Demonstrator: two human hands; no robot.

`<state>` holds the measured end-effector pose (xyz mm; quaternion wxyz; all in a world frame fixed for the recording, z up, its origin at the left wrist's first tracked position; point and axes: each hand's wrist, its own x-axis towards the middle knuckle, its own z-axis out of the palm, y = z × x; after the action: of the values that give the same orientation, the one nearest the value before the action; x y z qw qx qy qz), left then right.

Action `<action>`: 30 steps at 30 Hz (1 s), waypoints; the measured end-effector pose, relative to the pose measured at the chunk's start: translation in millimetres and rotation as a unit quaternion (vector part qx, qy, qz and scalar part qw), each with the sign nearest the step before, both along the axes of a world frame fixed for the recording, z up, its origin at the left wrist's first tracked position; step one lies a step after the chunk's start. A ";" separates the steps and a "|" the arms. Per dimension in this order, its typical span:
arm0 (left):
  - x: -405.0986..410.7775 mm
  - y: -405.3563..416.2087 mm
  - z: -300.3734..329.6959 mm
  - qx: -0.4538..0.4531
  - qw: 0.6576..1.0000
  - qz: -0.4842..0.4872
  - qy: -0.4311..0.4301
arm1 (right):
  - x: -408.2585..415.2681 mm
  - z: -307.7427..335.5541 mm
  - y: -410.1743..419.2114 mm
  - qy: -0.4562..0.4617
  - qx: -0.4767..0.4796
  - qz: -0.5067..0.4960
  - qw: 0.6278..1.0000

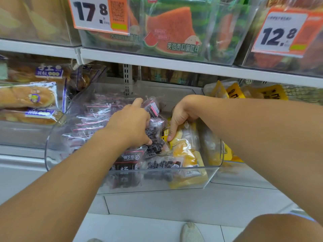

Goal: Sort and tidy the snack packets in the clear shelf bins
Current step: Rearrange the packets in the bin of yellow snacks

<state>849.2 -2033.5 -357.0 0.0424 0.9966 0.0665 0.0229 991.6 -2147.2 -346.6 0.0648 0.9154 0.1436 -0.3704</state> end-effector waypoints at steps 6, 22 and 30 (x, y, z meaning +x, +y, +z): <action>2.8 2.8 -4.1 -0.024 1.000 0.012 -0.013 | -24.2 28.4 -8.2 -0.105 0.034 0.069 0.992; 1.3 -11.3 -1.5 -0.031 0.998 0.003 -0.057 | -87.4 44.3 -56.0 -0.329 0.128 0.064 0.934; 13.3 -16.8 -7.3 -0.113 0.992 -0.013 -0.060 | -98.0 26.1 -47.1 -0.207 0.105 0.047 0.972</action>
<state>862.6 -2050.2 -364.4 0.1592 0.9830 0.0530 0.0740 893.6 -2194.3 -320.5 0.0141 0.9659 0.2085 -0.1527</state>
